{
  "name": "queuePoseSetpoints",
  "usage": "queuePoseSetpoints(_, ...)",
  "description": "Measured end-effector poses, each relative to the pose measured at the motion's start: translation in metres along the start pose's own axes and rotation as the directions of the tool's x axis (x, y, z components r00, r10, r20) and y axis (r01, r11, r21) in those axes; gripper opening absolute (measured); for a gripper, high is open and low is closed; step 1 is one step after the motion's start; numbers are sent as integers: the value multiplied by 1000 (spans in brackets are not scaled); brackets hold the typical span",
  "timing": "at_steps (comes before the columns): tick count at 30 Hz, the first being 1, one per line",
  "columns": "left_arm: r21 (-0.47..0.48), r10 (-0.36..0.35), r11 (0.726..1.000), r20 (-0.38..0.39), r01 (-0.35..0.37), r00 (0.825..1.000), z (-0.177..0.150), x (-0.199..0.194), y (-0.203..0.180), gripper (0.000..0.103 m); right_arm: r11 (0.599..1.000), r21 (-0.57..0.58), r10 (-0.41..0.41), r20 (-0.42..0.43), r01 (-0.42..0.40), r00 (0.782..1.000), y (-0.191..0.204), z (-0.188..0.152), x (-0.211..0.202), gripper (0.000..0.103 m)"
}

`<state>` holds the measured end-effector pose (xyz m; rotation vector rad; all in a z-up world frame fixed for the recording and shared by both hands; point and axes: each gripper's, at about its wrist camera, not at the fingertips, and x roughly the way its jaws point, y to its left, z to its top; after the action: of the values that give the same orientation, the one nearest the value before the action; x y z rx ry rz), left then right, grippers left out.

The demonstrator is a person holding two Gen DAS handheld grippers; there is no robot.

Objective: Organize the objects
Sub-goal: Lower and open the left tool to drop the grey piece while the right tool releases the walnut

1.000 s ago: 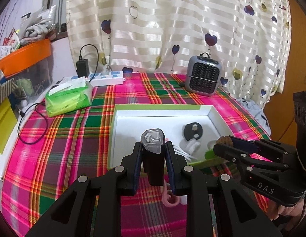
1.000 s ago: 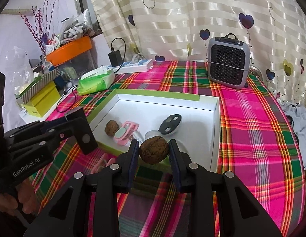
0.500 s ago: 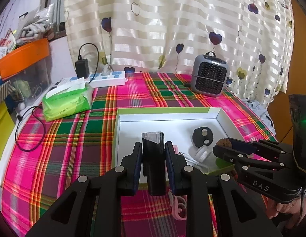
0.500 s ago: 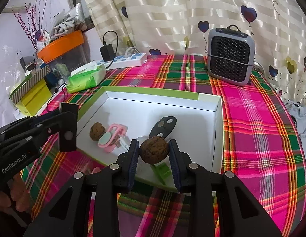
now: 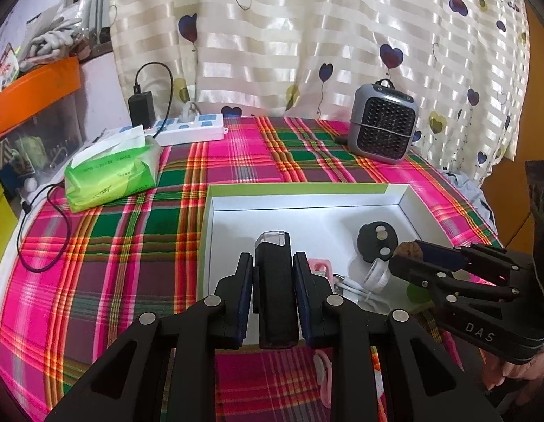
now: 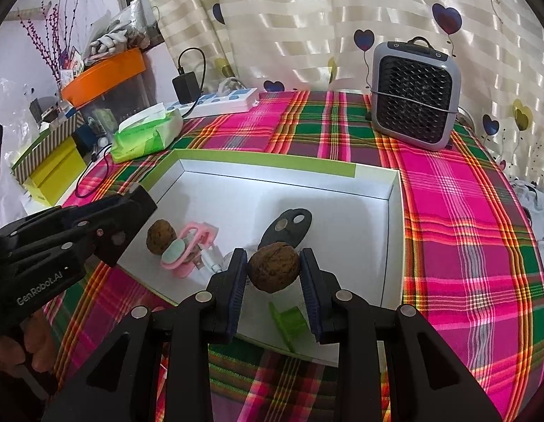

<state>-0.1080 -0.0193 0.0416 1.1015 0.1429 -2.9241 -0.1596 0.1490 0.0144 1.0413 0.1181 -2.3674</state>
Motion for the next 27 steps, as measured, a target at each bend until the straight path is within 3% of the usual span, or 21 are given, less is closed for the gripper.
queuePoseSetpoints(15, -26, 9, 1000, -27, -10, 1000, 1, 19, 9, 21, 1000, 5, -9, 10, 9, 1000, -4, 5, 5, 32)
queuePoseSetpoints(27, -9, -26, 1000, -73, 25, 997, -5, 28, 4, 21, 1000, 4, 17, 9, -17, 1000, -2, 1, 3, 32)
